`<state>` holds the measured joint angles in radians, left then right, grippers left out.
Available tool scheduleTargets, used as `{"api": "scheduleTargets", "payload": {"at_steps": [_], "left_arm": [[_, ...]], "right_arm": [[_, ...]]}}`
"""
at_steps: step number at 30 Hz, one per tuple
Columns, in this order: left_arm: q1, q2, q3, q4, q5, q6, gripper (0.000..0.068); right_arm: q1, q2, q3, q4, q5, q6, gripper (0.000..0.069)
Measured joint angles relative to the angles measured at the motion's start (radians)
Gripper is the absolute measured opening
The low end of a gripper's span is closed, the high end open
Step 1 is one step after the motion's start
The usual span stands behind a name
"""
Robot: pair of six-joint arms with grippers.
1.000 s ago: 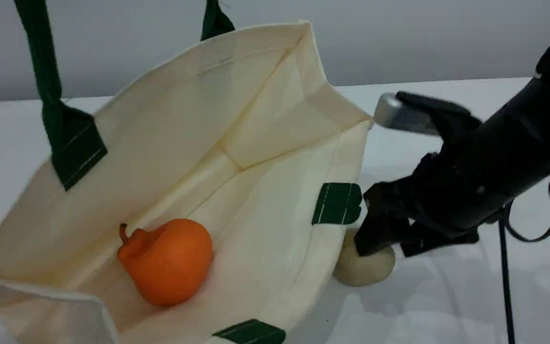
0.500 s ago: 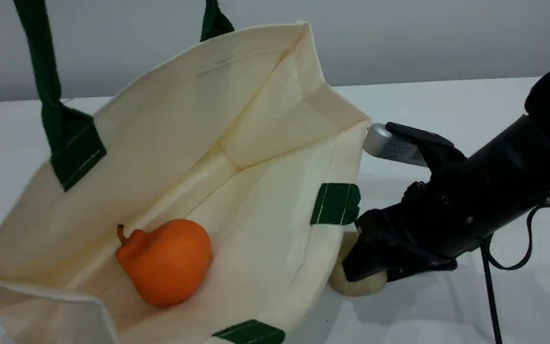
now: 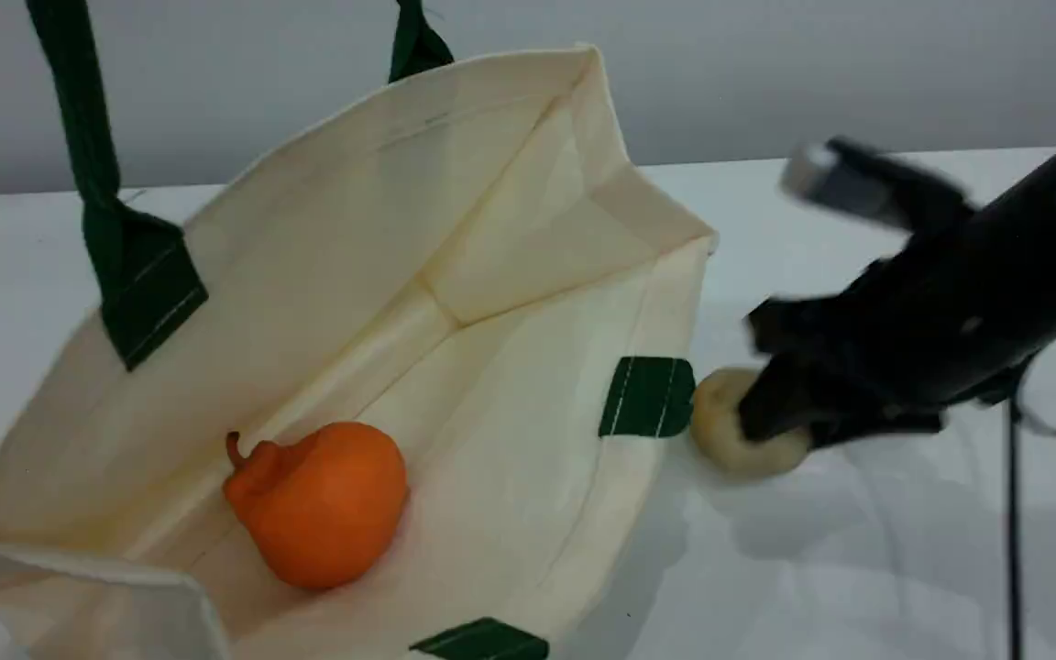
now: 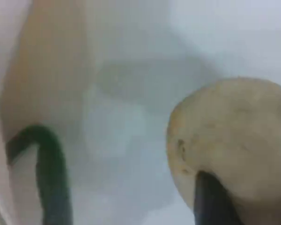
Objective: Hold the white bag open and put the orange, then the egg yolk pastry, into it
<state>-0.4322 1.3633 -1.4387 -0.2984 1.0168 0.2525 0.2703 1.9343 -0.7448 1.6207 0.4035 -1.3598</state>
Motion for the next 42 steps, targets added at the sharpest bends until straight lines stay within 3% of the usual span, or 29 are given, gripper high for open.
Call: {"api": "scheduleTargets", "payload": {"at_steps": [5,12,16,20,31,42], "left_arm": [[0.0,0.0,0.0,0.0,0.0,0.0,0.0071],[0.0,0.0,0.0,0.0,-0.001,0.001,0.0071],[0.0,0.0,0.0,0.0,-0.001,0.001,0.0071],[0.0,0.0,0.0,0.0,-0.003,0.001,0.0071],[0.0,0.0,0.0,-0.012,-0.007,0.001,0.0071],[0.0,0.0,0.0,-0.015,-0.016,0.001,0.0071]], "right_arm": [[-0.074,-0.143,0.032,-0.243,0.056,0.188,0.0265],[-0.07,-0.331,0.032,-0.423,0.264,0.328,0.0264],[-0.068,-0.371,0.032,-0.351,0.311,0.325,0.0264],[-0.005,-0.366,0.032,-0.239,0.296,0.272,0.0264],[0.294,-0.325,0.028,0.111,0.014,0.044,0.026],[0.31,-0.083,-0.133,0.124,0.116,0.015,0.0256]]}}
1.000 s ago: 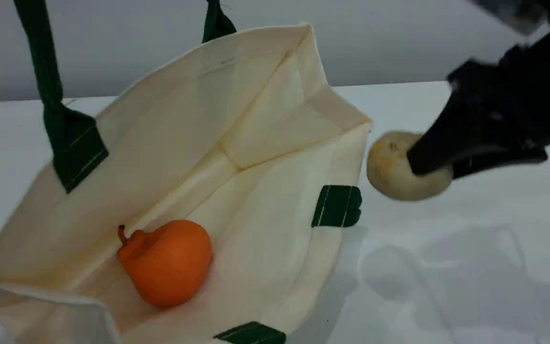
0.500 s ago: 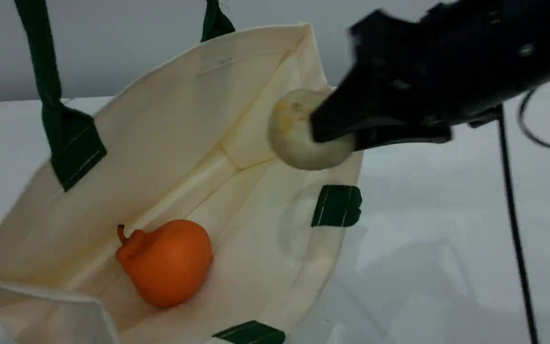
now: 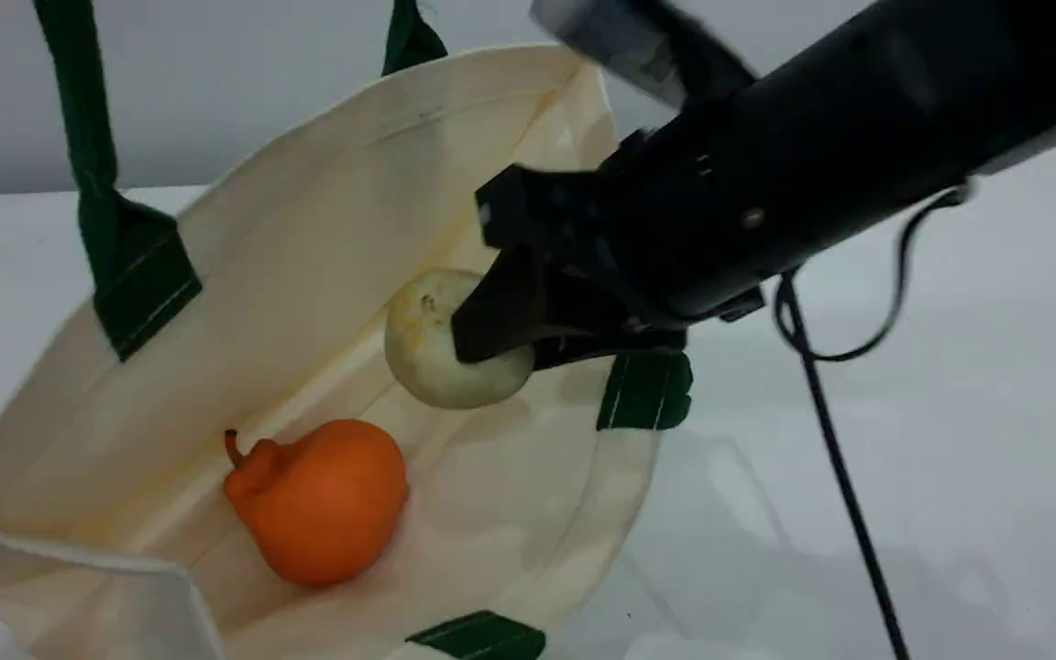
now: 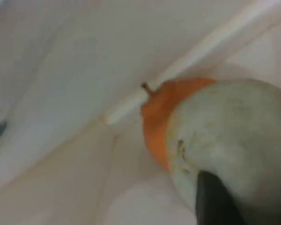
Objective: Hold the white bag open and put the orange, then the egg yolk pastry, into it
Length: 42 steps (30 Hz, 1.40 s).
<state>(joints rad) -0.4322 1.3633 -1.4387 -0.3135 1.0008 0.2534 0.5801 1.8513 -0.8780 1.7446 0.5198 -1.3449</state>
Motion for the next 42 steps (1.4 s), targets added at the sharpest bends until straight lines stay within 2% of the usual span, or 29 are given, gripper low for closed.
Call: {"api": "scheduleTargets", "payload": {"at_steps": [11,16,21,23,30,37,42], "left_arm": [[0.0,0.0,0.0,-0.001,0.0,0.0,0.0071],[0.0,0.0,0.0,-0.001,0.0,0.0,0.0071],[0.0,0.0,0.0,-0.001,0.0,0.0,0.0071],[0.0,0.0,0.0,-0.001,0.0,-0.001,0.0071],[0.0,0.0,0.0,0.0,0.0,0.0,0.0071],[0.0,0.02,0.0,0.003,-0.011,0.004,0.0071],[0.0,0.048,0.0,0.031,-0.015,0.007,0.0071]], "right_arm": [[0.0,0.192,-0.164,-0.001,-0.013,0.001,0.0254],[0.0,0.195,-0.167,-0.001,0.049,0.001,0.0254],[0.0,0.195,-0.167,-0.001,0.051,0.001,0.0254],[0.0,0.195,-0.167,-0.001,0.068,0.001,0.0275],[0.0,0.194,-0.167,-0.001,0.128,0.001,0.0461],[-0.005,0.189,-0.167,-0.003,0.148,0.004,0.0486],[-0.044,0.152,-0.167,-0.105,0.222,0.062,0.0487]]}}
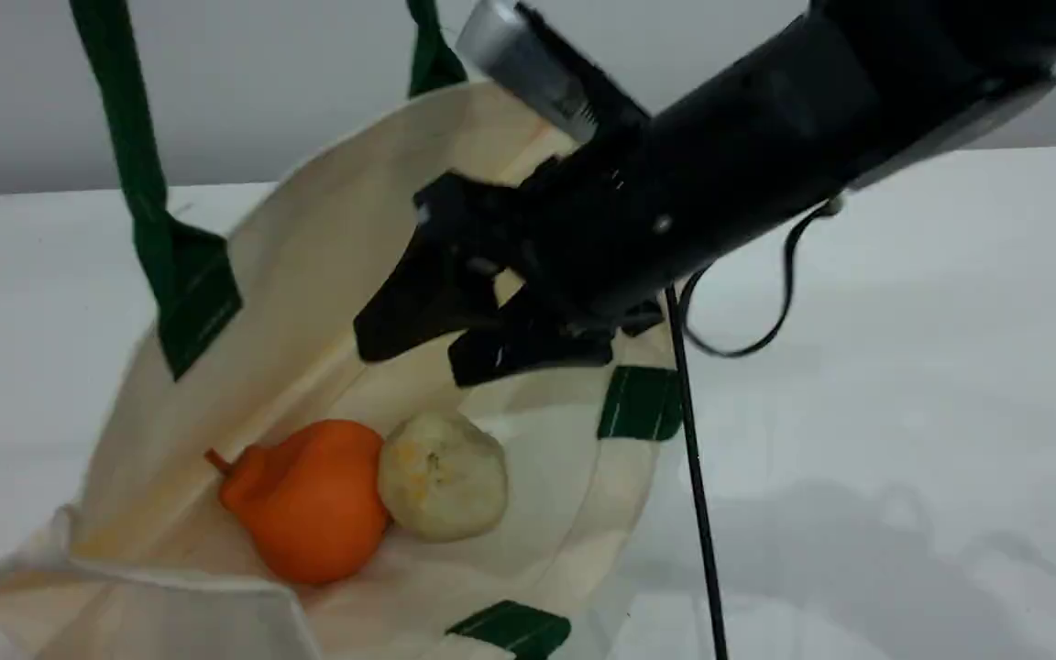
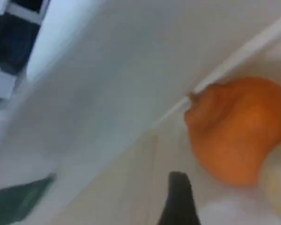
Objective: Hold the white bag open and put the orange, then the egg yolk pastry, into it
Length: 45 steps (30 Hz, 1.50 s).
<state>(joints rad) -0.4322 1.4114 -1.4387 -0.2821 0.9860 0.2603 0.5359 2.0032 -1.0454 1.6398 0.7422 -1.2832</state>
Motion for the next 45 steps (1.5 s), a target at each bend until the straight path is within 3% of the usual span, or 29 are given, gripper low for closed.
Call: {"api": "scheduleTargets", "payload": {"at_steps": [9,18,21,28,32,45], "left_arm": [[0.0,0.055,0.0,0.023,0.0,0.003,0.0071],[0.0,0.137,0.0,0.017,0.038,0.07,0.0103],[0.0,0.175,0.0,0.022,0.058,0.075,0.0155],[0.0,0.211,0.0,0.037,0.13,0.107,0.0383],[0.0,0.211,0.0,0.09,0.193,0.104,0.0464],[0.0,0.169,0.0,0.1,0.236,0.099,0.0475]], "right_arm": [[-0.169,-0.15,0.0,-0.208,0.15,0.106,0.0487],[-0.343,-0.299,0.0,-0.347,0.276,0.262,0.0487],[-0.35,-0.325,0.0,-0.382,0.33,0.3,0.0487],[-0.347,-0.353,0.0,-0.474,0.476,0.386,0.0487],[-0.347,-0.369,0.0,-0.56,0.481,0.438,0.0487],[-0.347,-0.439,0.0,-1.041,0.482,0.787,0.0487]]}}
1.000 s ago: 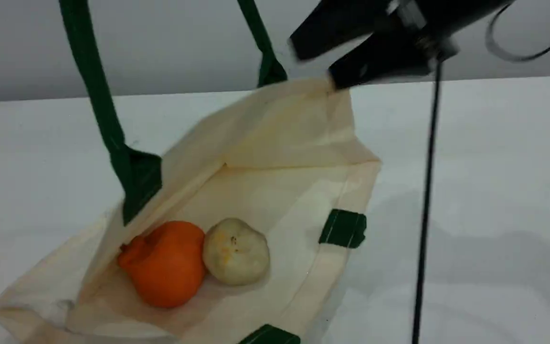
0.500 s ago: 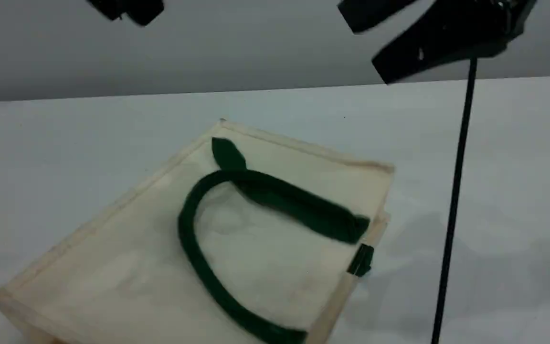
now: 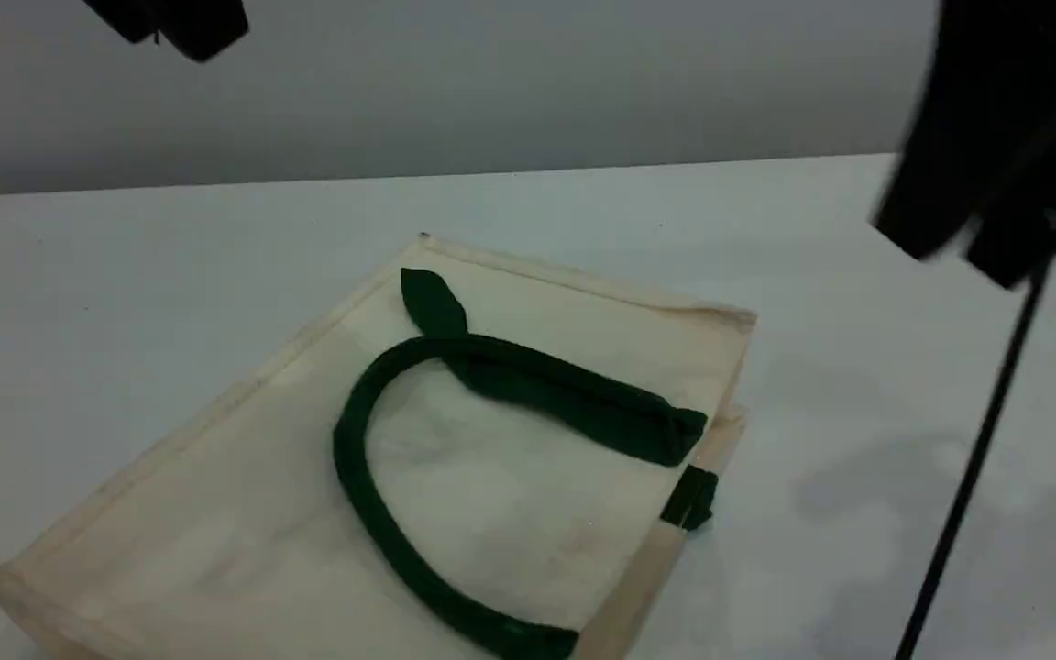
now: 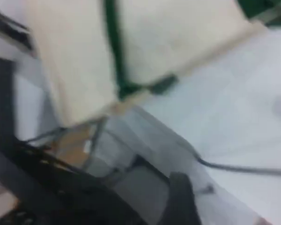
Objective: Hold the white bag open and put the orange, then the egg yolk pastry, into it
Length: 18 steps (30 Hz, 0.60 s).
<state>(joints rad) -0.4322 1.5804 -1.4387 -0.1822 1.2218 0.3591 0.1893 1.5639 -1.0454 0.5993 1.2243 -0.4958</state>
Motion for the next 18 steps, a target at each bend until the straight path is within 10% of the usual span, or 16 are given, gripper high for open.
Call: {"api": "scheduleTargets", "payload": {"at_steps": [18], "left_arm": [[0.0,-0.258,0.0,0.0,0.001,-0.202,0.0475]], "right_arm": [[0.0,-0.432,0.001,-0.338,0.003,0.357,0.0444]]}}
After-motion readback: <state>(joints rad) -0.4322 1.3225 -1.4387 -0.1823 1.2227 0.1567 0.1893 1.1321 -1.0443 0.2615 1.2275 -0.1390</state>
